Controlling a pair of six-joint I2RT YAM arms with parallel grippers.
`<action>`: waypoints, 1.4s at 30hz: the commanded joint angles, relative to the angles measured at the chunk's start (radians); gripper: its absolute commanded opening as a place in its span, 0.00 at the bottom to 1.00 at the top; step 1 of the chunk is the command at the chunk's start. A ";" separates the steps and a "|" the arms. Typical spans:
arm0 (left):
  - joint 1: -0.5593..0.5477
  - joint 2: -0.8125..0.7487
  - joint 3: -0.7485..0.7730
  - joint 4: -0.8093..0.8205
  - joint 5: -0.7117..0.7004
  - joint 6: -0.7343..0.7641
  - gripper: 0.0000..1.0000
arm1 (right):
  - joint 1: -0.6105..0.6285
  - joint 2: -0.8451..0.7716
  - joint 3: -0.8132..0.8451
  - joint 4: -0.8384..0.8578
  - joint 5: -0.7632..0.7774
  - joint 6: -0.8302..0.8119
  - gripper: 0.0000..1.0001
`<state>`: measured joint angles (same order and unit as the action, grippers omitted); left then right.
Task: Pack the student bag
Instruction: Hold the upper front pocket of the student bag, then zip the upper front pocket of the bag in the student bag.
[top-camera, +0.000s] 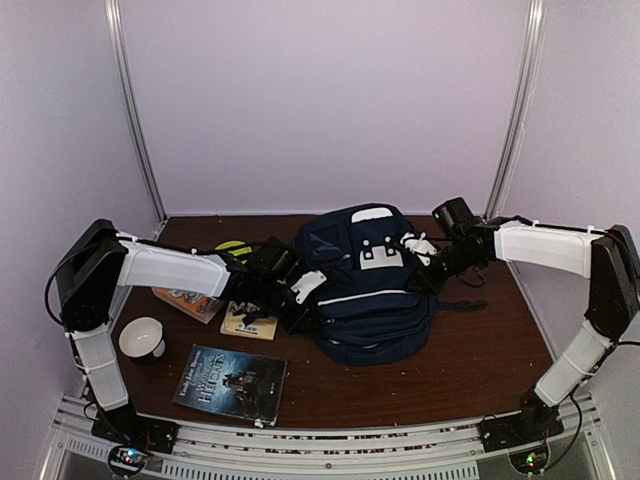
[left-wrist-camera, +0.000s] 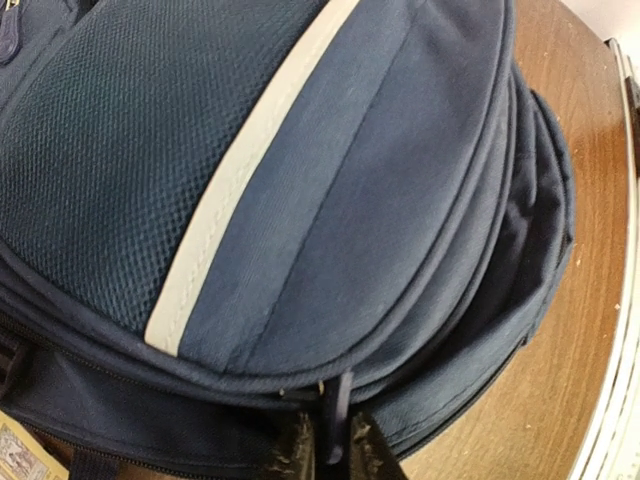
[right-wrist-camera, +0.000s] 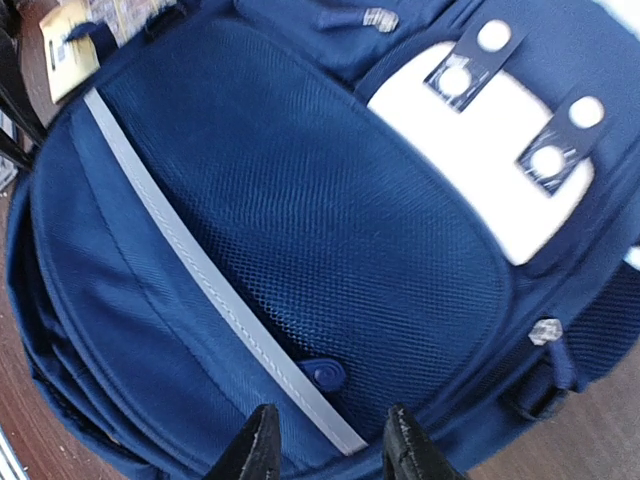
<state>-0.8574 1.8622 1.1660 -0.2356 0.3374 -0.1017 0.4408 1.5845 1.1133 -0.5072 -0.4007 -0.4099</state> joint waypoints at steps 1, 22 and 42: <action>-0.005 0.014 0.037 0.020 0.042 0.015 0.10 | 0.008 0.082 0.030 -0.022 -0.007 0.019 0.35; -0.051 0.072 0.148 0.027 0.262 0.054 0.00 | 0.006 0.271 0.089 -0.119 -0.015 0.019 0.34; -0.113 0.351 0.519 0.055 0.354 0.015 0.00 | -0.020 0.258 0.096 -0.127 -0.058 0.047 0.33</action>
<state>-0.9279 2.1818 1.6314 -0.3351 0.5858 -0.0582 0.4374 1.8236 1.2091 -0.5983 -0.4202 -0.3927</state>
